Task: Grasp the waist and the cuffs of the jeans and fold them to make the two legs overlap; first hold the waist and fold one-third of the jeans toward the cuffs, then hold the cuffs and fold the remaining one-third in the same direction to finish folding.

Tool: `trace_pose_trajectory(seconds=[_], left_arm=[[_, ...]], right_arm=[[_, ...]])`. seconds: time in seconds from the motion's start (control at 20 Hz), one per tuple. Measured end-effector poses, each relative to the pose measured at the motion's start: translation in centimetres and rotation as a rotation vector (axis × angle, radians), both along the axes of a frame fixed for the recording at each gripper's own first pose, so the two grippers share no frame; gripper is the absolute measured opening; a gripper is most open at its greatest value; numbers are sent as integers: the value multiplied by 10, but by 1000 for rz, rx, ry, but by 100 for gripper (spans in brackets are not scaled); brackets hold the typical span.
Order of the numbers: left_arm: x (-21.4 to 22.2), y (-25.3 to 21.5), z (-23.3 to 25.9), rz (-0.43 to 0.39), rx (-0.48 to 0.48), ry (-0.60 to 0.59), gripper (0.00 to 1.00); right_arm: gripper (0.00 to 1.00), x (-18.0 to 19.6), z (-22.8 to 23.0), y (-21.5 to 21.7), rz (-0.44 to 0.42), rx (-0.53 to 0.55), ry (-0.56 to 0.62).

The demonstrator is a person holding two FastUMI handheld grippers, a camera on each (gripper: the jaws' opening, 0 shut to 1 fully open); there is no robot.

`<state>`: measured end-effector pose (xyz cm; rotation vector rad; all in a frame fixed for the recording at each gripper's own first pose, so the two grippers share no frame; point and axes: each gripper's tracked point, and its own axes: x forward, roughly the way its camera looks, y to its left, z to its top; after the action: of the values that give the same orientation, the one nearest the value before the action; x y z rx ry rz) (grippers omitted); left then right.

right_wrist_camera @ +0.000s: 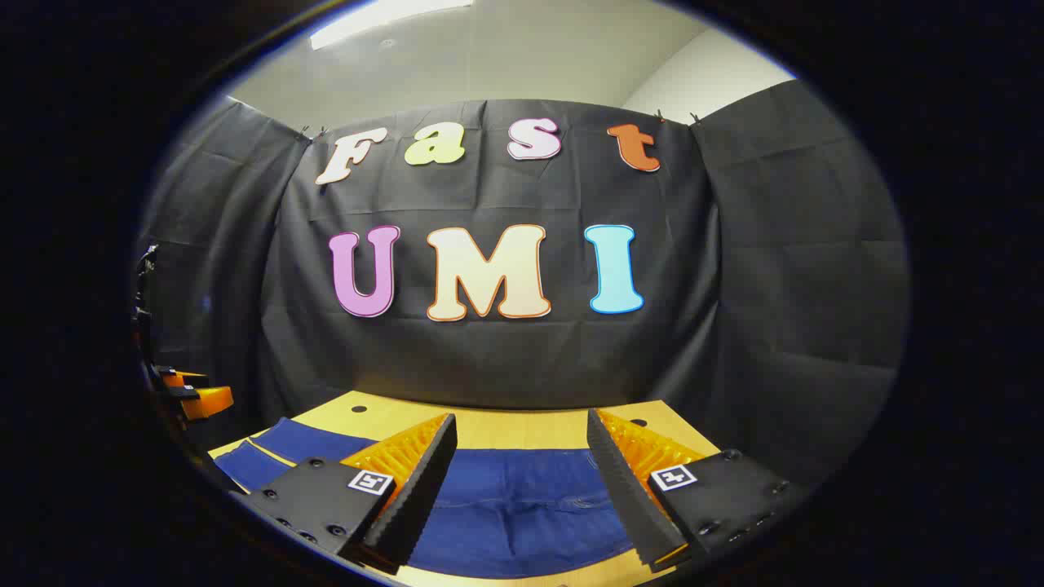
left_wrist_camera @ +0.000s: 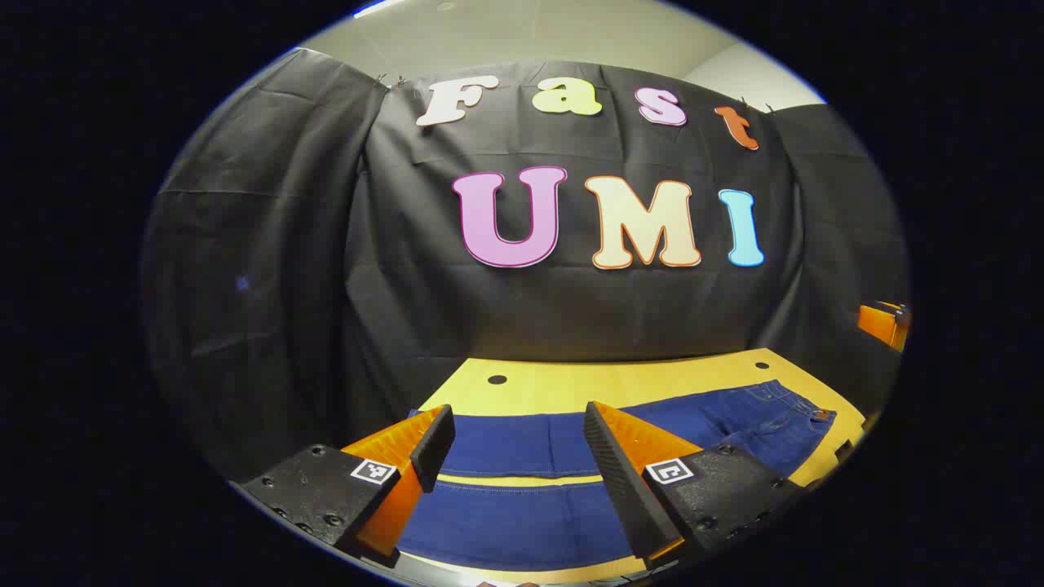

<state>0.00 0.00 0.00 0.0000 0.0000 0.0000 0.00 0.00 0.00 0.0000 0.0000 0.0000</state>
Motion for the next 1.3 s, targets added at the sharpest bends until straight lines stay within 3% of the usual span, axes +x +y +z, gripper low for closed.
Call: trace_pose_trajectory(seconds=[0.5, 0.55, 0.75, 0.9, 0.95, 1.3], left_arm=[[10, -6, -13, -131, 115, 38, 96], [13, -5, -18, -140, 128, 51, 100], [15, -5, -45, -249, 200, 135, 96], [10, -6, -82, -371, 230, 257, 100], [7, -5, -97, -405, 236, 311, 96], [-24, 15, -205, -568, 242, 727, 97]], right_arm=[[98, -20, -21, 1, 0, -47, 71], [99, -21, -25, 3, -2, -49, 79], [98, -24, -43, 15, 3, -22, 127], [99, -25, -50, 17, -6, -22, 154], [98, -26, -55, 17, -9, -31, 164], [98, -25, -78, 31, 9, -42, 229]])
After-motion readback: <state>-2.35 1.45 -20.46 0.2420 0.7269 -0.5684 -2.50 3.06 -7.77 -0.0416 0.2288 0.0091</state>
